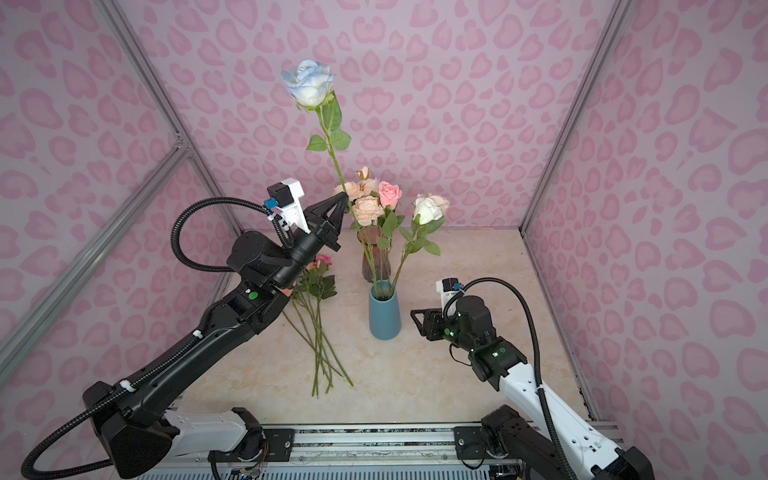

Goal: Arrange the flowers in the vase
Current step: 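Lower the pale blue rose stem into the teal cup with the left gripper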

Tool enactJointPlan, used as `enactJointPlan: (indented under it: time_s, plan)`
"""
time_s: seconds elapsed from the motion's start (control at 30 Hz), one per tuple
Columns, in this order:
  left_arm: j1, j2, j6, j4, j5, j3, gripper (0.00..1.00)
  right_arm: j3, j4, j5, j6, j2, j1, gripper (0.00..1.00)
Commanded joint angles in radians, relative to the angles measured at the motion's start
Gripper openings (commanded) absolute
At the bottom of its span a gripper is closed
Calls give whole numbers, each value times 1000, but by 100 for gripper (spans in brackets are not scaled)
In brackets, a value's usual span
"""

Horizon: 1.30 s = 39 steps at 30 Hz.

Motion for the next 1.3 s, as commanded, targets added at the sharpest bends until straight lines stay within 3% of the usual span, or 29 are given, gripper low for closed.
enactJointPlan:
  time_s: [0.0,0.5,0.7,1.0,1.1,1.27]
  plan:
    - [-7,34,31,86,-11,9,3,1,2,24,-19,-10,0,56]
    - [-22,90,-17,143,-25,-144,3,-9,-16,21,-17,-20,-4,56]
    - [-66,82,19,123,-43,-171,24,-16,-19,24,-8,-34,-4,56]
    - [-123,28,69,67,-76,-232,31,-20,-12,20,9,-38,-5,56]
    - [-146,2,86,62,-113,-283,40,-22,-10,15,16,-38,-5,56]
    - [-160,-29,108,20,-130,-323,46,-16,-4,8,23,-32,-3,56]
